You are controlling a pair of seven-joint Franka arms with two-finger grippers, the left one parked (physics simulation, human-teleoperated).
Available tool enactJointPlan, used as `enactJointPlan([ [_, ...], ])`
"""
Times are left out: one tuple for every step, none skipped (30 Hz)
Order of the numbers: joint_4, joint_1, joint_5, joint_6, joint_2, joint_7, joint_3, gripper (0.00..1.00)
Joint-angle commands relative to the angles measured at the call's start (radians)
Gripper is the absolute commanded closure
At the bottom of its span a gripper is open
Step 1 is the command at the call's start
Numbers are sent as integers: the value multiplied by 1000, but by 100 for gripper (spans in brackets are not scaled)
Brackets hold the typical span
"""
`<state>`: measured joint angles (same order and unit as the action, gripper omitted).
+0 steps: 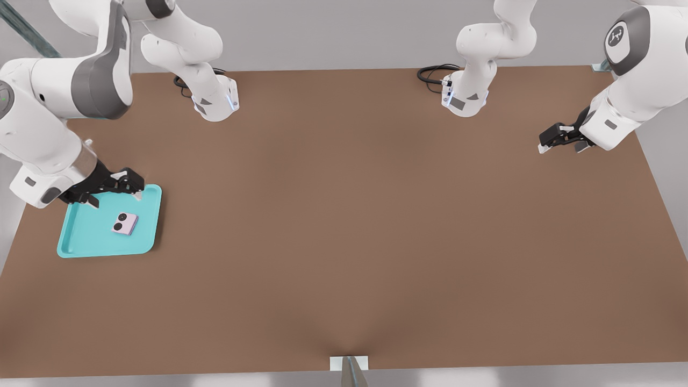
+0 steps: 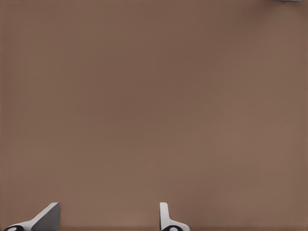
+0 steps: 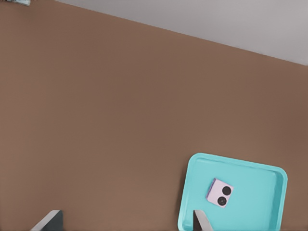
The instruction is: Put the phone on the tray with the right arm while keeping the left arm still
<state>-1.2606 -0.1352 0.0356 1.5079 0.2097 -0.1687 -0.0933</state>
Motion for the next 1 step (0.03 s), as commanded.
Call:
enactJointPlan([
  [26, 9, -14, -78, 16, 109, -2, 0],
])
